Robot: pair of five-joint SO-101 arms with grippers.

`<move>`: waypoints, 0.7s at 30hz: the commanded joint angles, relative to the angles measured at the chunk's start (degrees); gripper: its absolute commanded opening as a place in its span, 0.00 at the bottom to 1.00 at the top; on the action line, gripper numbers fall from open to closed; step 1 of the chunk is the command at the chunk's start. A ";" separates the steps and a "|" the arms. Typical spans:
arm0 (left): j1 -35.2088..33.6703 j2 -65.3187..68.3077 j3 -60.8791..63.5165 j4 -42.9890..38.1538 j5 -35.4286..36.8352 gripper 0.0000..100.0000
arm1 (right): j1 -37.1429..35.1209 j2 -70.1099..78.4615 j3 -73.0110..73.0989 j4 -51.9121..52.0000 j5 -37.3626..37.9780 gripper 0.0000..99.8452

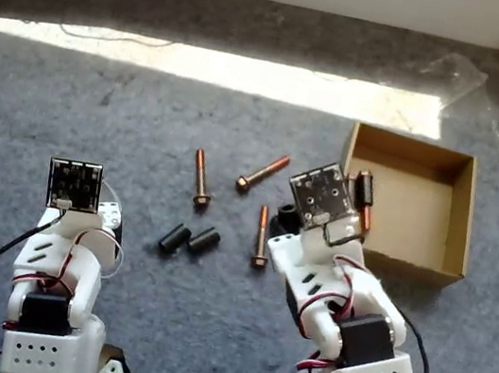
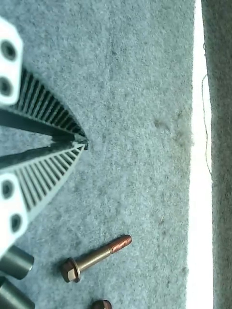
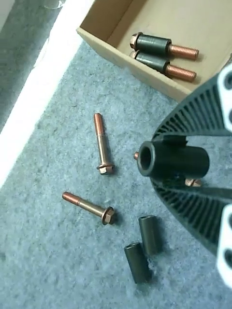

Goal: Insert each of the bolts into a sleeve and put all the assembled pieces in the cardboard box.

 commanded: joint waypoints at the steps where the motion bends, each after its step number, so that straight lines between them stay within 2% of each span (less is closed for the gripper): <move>1: -0.22 -0.48 -0.57 -1.67 -0.26 0.01 | -0.66 -3.30 2.95 -5.58 -0.35 0.01; 9: -0.13 -0.48 -0.48 -1.67 -0.26 0.01 | -0.66 -8.84 11.74 -12.26 -0.79 0.01; 13: -0.13 -0.48 -0.48 -1.67 -0.26 0.01 | -0.13 -11.82 12.79 -12.35 -7.21 0.01; 21: -0.13 -0.48 -0.48 -1.67 -0.26 0.01 | 2.24 -21.41 17.36 -12.44 -8.18 0.01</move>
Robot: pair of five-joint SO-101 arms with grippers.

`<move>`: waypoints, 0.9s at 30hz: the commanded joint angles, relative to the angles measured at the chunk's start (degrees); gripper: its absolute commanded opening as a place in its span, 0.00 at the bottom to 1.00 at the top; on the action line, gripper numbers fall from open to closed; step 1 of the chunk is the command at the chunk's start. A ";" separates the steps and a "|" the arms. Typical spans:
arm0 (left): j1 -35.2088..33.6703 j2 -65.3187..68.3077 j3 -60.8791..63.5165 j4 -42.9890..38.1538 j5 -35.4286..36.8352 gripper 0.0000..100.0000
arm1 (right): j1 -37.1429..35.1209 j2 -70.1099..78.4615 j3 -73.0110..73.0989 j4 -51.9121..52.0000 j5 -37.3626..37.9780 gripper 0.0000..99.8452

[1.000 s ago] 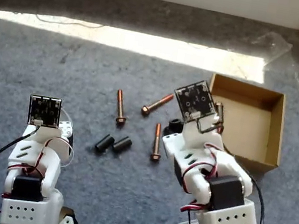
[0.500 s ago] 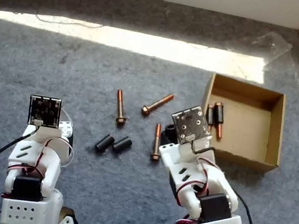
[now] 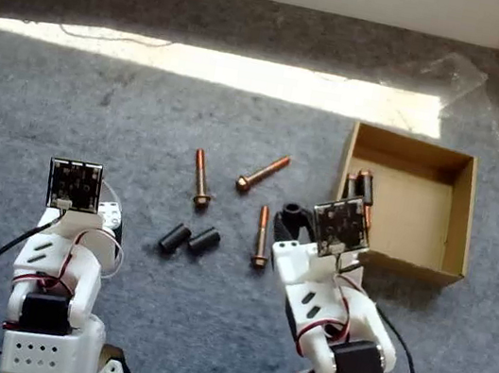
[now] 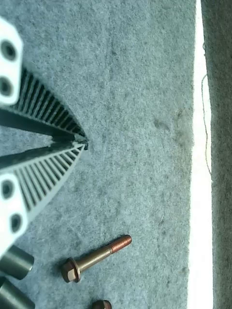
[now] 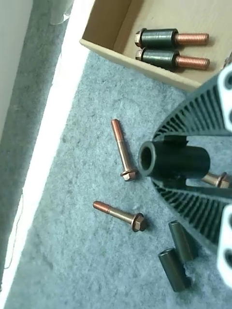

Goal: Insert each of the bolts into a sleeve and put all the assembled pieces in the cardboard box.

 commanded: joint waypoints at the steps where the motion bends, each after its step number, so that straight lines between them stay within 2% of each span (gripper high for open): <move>1: -0.13 -0.48 -0.48 -1.67 -0.26 0.01 | 0.75 -6.02 1.63 -2.86 -0.70 0.01; 7: -0.13 -0.48 -0.48 -1.67 -0.26 0.01 | 0.75 -15.87 9.01 -5.67 -0.70 0.01; 11: -0.13 -0.48 -0.48 -1.67 -0.26 0.01 | 0.75 -15.08 9.98 -6.29 -0.70 0.01; 19: -0.13 -0.48 -0.48 -1.67 -0.26 0.01 | 0.92 -15.25 20.70 -22.20 -0.35 0.01; 27: -0.13 -0.48 -0.66 -1.67 -0.35 0.01 | 0.92 -15.16 23.43 -22.99 -0.26 0.01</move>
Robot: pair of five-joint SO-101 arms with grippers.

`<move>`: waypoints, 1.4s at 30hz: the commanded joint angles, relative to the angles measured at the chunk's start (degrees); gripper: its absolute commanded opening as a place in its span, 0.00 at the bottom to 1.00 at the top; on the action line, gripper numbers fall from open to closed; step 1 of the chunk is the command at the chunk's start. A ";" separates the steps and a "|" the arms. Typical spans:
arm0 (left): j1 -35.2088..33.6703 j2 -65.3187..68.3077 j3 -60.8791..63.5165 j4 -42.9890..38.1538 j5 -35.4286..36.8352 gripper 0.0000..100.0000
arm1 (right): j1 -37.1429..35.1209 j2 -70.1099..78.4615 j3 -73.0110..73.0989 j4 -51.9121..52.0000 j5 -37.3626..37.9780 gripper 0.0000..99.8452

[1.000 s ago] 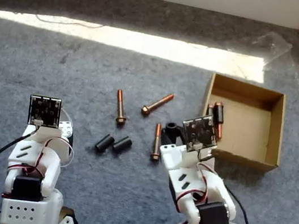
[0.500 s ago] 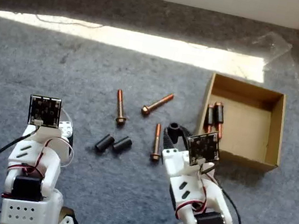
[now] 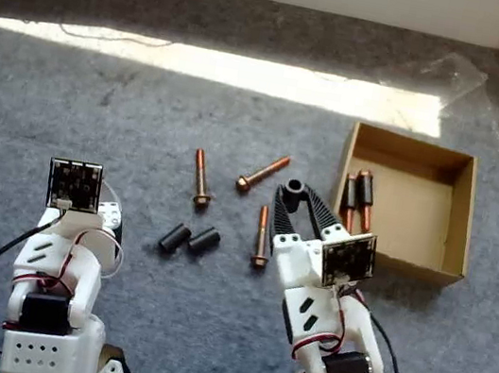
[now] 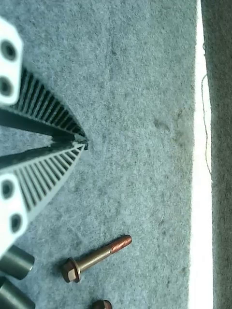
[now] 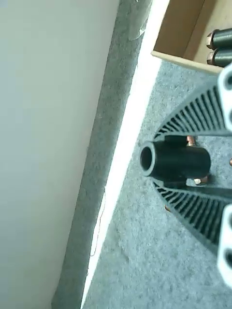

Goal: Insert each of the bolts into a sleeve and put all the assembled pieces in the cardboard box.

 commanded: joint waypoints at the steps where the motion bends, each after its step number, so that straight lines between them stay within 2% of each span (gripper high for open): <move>1: 0.22 -0.48 -0.75 -2.37 -0.26 0.01 | 0.40 -0.66 8.40 -2.07 -0.18 0.01; 6: 3.91 -0.48 -0.57 -4.75 -0.62 0.01 | -1.27 -0.66 8.40 -0.22 -0.18 0.01; 10: 5.85 -0.48 1.54 -5.19 -6.24 0.01 | -4.62 -0.66 8.40 0.66 -0.09 0.01; 16: 10.68 -0.48 3.65 -15.30 -7.91 0.01 | -4.62 -0.66 8.40 0.40 -0.09 0.01; 28: 9.45 -0.40 0.66 -15.91 -7.91 0.01 | -4.44 -0.75 8.40 0.66 -0.09 0.01; 31: 9.71 -0.22 -2.15 -15.91 -7.91 0.05 | -4.44 -0.75 8.40 0.66 -0.09 0.01; 42: 16.31 0.04 -11.65 -15.74 -7.91 0.07 | -4.62 -0.75 8.40 1.80 -0.09 0.01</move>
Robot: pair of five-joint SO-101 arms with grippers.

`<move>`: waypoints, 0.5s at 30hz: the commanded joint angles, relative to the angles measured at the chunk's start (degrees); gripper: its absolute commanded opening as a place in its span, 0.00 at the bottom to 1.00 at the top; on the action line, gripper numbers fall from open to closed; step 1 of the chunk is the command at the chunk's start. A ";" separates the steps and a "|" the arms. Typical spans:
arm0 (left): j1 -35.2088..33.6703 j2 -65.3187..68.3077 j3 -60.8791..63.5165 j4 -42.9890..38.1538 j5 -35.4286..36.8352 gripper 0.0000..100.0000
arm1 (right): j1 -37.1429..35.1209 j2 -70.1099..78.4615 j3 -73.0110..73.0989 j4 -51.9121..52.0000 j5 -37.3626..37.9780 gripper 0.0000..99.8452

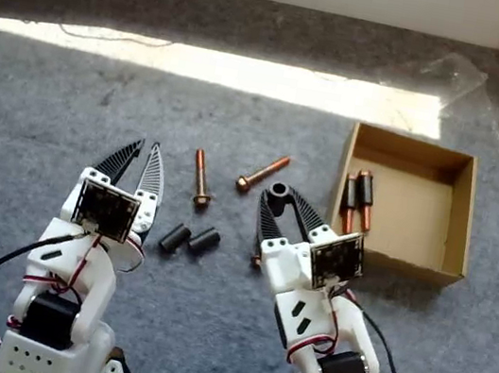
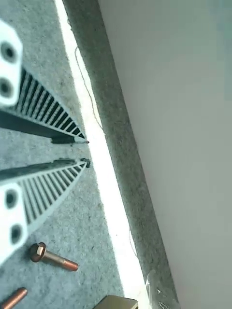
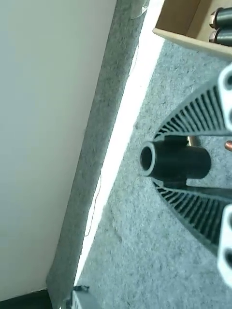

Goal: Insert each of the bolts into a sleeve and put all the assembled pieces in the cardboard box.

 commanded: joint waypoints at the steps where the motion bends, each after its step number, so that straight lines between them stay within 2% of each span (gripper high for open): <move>1: 1.45 0.04 -5.14 -1.14 -0.35 0.07 | -0.48 -0.75 8.40 0.31 -0.09 0.01; 6: 1.45 3.03 -9.36 -0.97 -0.35 0.07 | -0.48 -0.75 8.40 0.31 -0.09 0.01; 15: 1.45 30.73 -25.45 -1.14 0.00 0.07 | -0.40 -0.75 8.40 0.40 -0.09 0.01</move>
